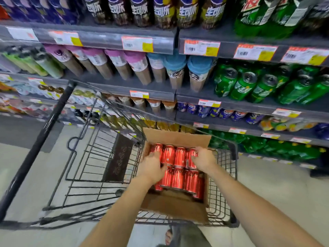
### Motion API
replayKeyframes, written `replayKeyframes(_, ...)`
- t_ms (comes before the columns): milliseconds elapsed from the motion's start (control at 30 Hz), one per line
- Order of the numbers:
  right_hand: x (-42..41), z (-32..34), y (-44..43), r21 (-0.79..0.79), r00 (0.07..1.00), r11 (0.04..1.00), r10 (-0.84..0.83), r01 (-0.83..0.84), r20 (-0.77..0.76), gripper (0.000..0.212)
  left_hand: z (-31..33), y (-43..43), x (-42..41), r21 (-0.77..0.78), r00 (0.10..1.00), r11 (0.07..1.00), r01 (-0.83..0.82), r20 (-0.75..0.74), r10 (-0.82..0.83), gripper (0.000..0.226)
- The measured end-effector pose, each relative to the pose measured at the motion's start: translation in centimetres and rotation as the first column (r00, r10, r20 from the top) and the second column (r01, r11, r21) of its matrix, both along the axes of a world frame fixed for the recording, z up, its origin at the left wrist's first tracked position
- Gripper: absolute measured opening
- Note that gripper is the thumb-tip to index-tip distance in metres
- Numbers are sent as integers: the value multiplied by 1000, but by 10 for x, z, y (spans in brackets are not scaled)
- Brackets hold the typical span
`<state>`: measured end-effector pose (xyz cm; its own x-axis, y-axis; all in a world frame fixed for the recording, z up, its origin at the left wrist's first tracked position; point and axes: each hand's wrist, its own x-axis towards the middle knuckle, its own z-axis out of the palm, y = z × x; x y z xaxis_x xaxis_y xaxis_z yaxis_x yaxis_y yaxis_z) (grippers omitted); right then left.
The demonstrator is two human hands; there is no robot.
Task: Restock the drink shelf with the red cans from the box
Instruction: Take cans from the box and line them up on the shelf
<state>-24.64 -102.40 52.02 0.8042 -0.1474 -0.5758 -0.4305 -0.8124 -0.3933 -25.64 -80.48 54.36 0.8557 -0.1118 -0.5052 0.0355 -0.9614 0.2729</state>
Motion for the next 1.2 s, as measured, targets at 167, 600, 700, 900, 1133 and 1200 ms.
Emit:
replayKeyframes(167,30,-54,-11,-16,987,994,-106,105,-118,37,-55,-26,38,-53,991,997,-58,-123,51,48)
replayKeyframes(600,43,-195,-23,26,892,907,-407,420,-199,58,-206,-79,81,-212,919,937,-277,-344,193,64)
replayKeyframes(700,46,-215,-25,16,893,912,-398,410,-209,66,-225,-91,83,-197,934,941,-274,-289,212,61)
replayKeyframes(900,43,-231,-20,7,873,889,-449,459,-191,93,-249,-107,79,-80,927,971,-226,-325,189,91)
replayKeyframes(1133,33,-236,-16,86,854,855,-495,512,-161,84,-267,-104,64,-83,924,943,-321,-247,293,91)
replayKeyframes(1200,31,-235,-15,100,851,848,-507,521,-135,80,-267,-104,64,-97,924,939,-329,-238,299,93)
